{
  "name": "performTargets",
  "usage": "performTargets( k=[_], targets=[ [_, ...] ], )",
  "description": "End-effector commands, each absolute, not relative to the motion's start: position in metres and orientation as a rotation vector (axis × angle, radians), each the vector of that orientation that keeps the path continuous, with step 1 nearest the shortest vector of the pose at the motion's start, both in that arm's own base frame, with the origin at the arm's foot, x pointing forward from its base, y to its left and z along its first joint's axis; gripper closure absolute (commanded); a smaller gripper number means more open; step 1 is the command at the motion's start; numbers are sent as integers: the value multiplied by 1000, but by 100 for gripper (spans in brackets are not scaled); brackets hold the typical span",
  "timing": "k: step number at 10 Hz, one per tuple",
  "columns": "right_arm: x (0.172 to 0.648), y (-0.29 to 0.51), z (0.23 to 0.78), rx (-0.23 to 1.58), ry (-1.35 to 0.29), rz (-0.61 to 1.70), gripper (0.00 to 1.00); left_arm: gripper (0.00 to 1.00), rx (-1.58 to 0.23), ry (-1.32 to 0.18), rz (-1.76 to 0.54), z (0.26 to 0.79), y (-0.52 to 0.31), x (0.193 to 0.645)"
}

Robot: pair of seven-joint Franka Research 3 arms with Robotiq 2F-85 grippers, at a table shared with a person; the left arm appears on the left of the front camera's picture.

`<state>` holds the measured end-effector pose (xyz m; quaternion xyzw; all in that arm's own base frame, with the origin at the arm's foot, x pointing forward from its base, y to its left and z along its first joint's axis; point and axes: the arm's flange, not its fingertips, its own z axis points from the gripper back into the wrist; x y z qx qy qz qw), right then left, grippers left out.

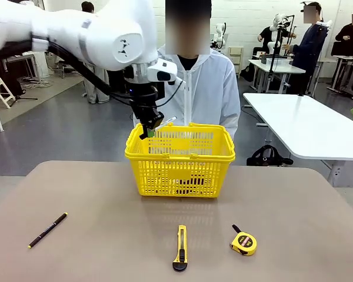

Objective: Place the items the person wants into the basket.
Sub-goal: Pick up the item the person points to and place it in the Market Basket.

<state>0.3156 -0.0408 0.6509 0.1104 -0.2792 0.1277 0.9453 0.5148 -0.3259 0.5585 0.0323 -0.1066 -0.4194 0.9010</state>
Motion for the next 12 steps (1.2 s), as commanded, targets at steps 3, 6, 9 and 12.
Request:
performTargets(
  k=[3, 6, 9, 12],
  targets=[
    [316, -40, 649, 223, -559, 260, 0, 86, 114, -109, -964, 544, -341, 551],
    [316, -40, 649, 223, -559, 260, 0, 86, 80, -159, -930, 539, -336, 538],
    [316, -40, 649, 223, -559, 260, 0, 86, 80, -159, -930, 539, -336, 538],
    [316, -40, 649, 223, -559, 260, 0, 84, 85, -144, -939, 540, -339, 543]
  ],
)
